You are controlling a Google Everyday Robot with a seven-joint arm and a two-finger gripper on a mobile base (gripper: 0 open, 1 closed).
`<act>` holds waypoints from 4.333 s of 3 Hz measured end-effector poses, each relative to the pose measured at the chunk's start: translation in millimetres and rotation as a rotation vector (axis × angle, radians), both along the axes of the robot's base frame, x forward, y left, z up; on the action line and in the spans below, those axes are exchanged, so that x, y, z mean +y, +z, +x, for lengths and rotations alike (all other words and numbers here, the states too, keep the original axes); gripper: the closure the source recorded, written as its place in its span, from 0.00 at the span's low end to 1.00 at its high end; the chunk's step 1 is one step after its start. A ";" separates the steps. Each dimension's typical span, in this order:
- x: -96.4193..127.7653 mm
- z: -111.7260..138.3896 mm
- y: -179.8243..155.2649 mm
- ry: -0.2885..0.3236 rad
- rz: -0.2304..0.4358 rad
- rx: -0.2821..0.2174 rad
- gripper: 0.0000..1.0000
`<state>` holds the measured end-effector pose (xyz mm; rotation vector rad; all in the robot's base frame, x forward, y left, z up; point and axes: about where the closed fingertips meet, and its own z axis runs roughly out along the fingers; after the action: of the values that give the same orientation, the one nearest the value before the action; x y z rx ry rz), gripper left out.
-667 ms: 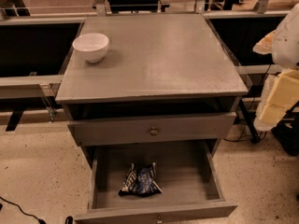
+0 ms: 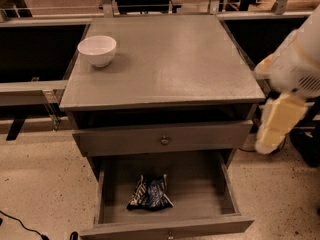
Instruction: Pick blue chip bag from middle drawer and place on counter
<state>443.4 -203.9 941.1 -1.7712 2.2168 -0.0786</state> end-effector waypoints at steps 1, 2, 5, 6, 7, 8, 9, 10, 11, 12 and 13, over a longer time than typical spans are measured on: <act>35.2 0.8 -83.1 0.099 0.025 0.032 0.00; 53.2 -13.3 -151.0 0.190 0.066 0.057 0.00; 90.2 -14.4 -219.3 0.331 0.259 0.088 0.00; 148.0 -10.6 -260.7 0.369 0.552 0.020 0.00; 191.3 -9.0 -286.6 0.405 0.778 -0.038 0.00; 201.1 -14.5 -310.4 0.420 0.842 -0.013 0.00; 200.9 -11.0 -318.1 0.398 0.859 0.015 0.00; 181.7 0.1 -354.7 0.292 0.924 0.029 0.00; 168.8 10.2 -406.2 0.206 1.007 0.027 0.00; 170.2 26.0 -438.4 0.181 1.057 0.010 0.00; 182.7 42.4 -470.8 0.166 1.078 0.027 0.00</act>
Offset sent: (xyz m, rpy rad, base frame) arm -0.0362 0.0762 -0.2451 0.1299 0.0723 0.4125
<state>485.8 -21.2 470.2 -1.2706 1.5598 0.9755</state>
